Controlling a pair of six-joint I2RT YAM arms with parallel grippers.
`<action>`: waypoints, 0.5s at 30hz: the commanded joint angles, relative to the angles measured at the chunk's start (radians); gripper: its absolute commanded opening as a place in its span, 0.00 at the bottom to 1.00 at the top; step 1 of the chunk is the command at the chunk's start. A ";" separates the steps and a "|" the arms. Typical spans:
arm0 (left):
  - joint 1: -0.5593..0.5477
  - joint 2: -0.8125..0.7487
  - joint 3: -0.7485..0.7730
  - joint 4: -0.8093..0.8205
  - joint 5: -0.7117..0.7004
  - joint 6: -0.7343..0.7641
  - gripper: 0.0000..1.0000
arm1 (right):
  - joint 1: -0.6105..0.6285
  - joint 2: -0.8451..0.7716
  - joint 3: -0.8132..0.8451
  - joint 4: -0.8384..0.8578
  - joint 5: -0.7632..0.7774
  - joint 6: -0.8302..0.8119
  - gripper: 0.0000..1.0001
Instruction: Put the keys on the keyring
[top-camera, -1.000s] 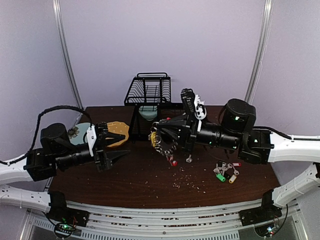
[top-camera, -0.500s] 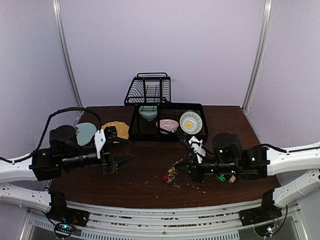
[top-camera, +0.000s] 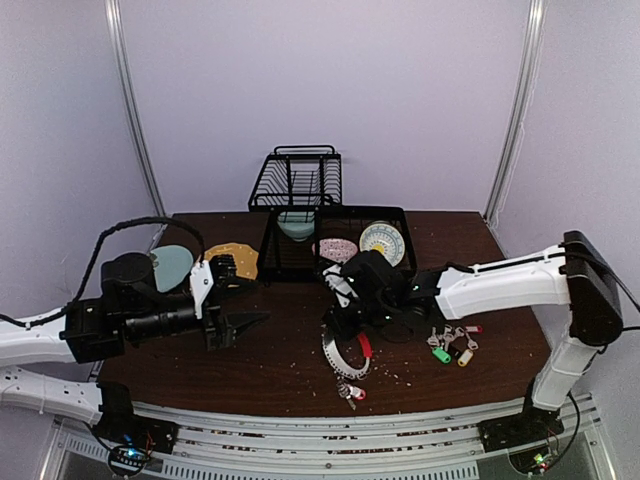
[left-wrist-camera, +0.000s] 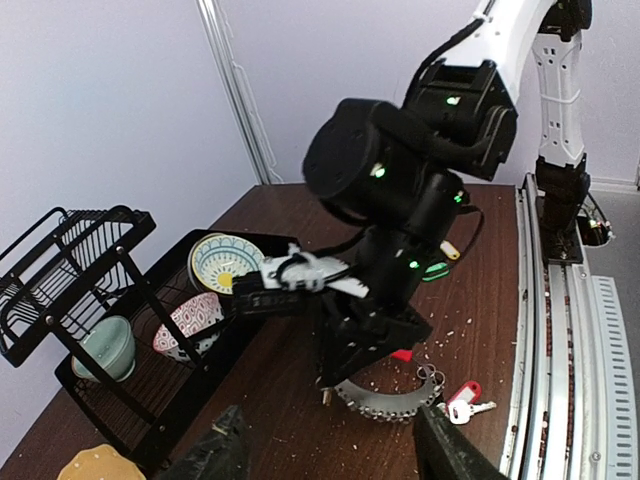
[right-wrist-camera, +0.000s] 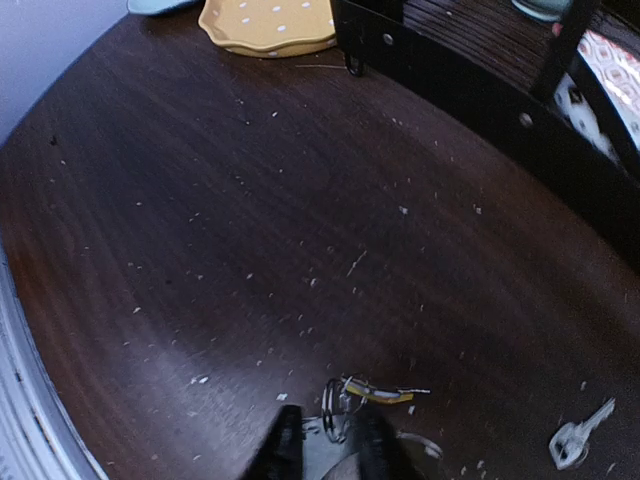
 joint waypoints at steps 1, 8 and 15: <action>0.008 -0.008 -0.010 0.038 -0.016 0.002 0.59 | -0.014 0.130 0.211 -0.140 0.009 -0.105 0.71; 0.035 0.002 -0.014 0.044 -0.087 -0.014 0.66 | -0.030 -0.046 0.157 -0.081 0.007 -0.110 1.00; 0.243 0.054 0.007 -0.002 -0.332 -0.160 0.72 | -0.273 -0.362 -0.118 -0.056 0.032 0.002 1.00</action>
